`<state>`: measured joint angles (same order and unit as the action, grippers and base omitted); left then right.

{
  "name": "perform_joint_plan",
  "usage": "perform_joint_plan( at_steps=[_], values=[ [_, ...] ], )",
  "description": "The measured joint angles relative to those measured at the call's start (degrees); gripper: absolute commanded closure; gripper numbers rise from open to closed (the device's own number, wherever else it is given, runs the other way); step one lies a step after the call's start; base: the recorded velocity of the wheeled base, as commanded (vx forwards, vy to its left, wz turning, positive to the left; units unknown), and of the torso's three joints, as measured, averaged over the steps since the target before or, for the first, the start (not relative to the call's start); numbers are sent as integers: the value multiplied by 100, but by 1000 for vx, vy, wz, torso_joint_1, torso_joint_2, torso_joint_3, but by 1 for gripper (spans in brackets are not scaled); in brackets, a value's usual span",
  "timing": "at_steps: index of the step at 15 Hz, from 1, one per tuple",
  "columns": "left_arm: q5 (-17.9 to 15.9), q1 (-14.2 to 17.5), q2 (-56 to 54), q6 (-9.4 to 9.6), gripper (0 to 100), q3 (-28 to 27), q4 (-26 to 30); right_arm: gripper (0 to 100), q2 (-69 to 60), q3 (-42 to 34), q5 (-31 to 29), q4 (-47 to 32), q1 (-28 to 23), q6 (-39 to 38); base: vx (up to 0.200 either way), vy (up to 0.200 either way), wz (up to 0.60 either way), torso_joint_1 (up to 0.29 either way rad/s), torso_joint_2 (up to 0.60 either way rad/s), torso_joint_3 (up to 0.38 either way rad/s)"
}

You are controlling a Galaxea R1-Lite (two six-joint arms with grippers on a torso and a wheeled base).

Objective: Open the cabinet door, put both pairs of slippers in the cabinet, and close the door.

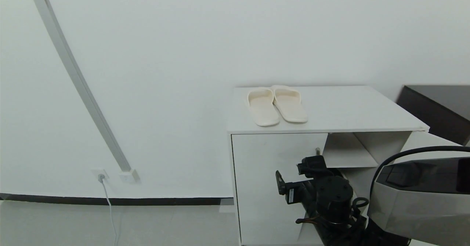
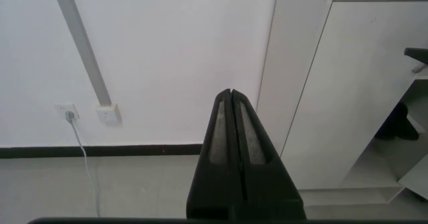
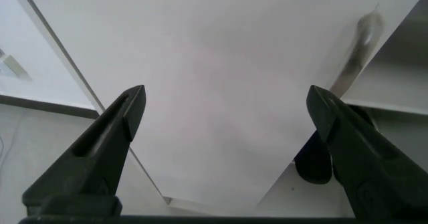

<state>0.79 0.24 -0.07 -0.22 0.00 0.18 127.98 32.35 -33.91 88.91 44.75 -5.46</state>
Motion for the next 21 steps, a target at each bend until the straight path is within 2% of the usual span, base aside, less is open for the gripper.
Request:
perform_joint_plan(
  at_steps=[7, 14, 18, 21],
  values=[
    [0, 0, 0, -2, 100, 0, -2, 0, -9, -17, 0, 43, -5, 2, 0, 0, 0, 251, -575, -328],
    [-1, 0, 0, -2, 100, 0, 0, 0, -39, -101, 0, 100, -38, 11, 0, 0, 0, 181, -396, -219],
    [-4, 0, 0, -2, 100, 0, 0, 0, -144, -101, 296, 79, -160, 335, 0, 0, 0, 157, -353, -194],
    [-4, -4, 0, 0, 100, 0, 0, 0, -184, 72, 510, 98, -302, 740, 0, 0, 0, 29, -54, -32]
  ],
)
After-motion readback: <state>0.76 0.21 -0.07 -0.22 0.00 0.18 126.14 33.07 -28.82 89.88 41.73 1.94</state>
